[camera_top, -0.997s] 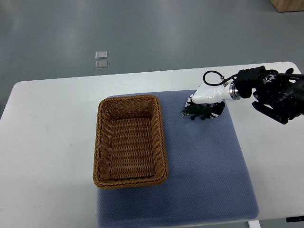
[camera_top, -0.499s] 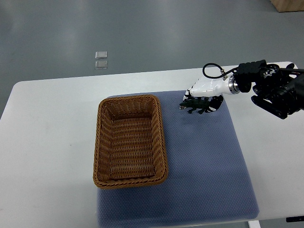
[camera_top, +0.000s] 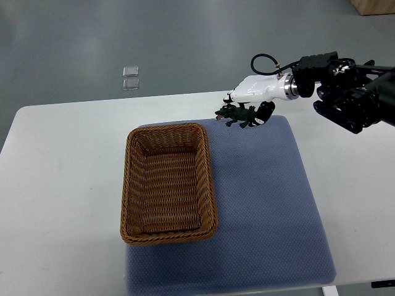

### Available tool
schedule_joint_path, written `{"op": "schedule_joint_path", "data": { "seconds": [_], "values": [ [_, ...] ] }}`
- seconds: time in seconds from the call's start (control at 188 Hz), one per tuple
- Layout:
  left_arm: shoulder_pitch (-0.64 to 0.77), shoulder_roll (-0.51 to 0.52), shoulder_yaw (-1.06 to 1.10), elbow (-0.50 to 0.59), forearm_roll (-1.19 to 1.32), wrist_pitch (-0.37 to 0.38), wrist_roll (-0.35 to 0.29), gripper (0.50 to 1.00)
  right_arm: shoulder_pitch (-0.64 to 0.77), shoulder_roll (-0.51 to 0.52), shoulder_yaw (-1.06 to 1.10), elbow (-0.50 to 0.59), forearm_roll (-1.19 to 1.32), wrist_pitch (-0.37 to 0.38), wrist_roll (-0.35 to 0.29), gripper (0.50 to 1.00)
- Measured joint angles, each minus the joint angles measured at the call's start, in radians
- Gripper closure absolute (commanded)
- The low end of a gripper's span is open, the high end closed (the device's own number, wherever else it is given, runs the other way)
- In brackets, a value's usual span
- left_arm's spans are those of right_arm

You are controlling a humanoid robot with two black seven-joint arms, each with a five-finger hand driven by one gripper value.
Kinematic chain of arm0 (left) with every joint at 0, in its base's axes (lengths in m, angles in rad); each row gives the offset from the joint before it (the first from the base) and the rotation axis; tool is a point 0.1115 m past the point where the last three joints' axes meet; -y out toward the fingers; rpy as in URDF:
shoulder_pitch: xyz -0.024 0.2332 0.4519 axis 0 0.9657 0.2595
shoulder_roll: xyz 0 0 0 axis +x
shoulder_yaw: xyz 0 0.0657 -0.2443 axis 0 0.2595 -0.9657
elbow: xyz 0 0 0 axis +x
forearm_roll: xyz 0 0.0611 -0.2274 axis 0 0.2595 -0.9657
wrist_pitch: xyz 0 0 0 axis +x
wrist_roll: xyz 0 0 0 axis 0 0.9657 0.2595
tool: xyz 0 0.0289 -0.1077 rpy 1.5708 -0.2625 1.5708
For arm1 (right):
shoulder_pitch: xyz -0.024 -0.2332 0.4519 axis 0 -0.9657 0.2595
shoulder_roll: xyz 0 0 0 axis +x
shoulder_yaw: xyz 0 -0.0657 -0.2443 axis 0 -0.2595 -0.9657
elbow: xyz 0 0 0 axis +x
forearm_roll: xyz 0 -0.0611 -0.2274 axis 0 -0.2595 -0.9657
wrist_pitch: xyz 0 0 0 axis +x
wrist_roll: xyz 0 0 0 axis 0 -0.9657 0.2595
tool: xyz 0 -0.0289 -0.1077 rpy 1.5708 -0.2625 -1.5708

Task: Place crocodile in brown basket with right hand
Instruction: 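Lift the crocodile and carry it over the wicker basket, then open the right hand to drop the crocodile into the basket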

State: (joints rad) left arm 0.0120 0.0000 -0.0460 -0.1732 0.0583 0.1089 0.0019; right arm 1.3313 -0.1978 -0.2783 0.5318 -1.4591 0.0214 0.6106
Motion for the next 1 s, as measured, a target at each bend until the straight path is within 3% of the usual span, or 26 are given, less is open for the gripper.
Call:
{"op": "schedule_joint_path", "data": {
  "seconds": [0.324, 0.605, 0.716, 0.796, 0.865, 0.997],
  "values": [
    [0.0, 0.0, 0.0, 0.0, 0.0, 0.0, 0.0, 0.5, 0.105, 0.05, -0.001, 0.192, -0.002, -0.001, 0.0, 0.942],
    [0.0, 0.0, 0.0, 0.0, 0.0, 0.0, 0.0, 0.5, 0.104, 0.13, -0.004, 0.277, -0.01, -0.015, 0.0, 0.891],
    [0.0, 0.0, 0.0, 0.0, 0.0, 0.0, 0.0, 0.5, 0.09, 0.146, -0.004, 0.282, -0.01, -0.04, 0.0, 0.84],
    [0.0, 0.0, 0.0, 0.0, 0.0, 0.0, 0.0, 0.5, 0.085, 0.152, -0.005, 0.282, -0.012, -0.047, 0.0, 0.752],
    [0.0, 0.0, 0.0, 0.0, 0.0, 0.0, 0.0, 0.5, 0.078, 0.159, -0.005, 0.283, -0.013, -0.047, 0.0, 0.726],
    [0.0, 0.0, 0.0, 0.0, 0.0, 0.0, 0.0, 0.5, 0.062, 0.164, -0.008, 0.283, -0.014, -0.048, 0.0, 0.622]
  ]
}}
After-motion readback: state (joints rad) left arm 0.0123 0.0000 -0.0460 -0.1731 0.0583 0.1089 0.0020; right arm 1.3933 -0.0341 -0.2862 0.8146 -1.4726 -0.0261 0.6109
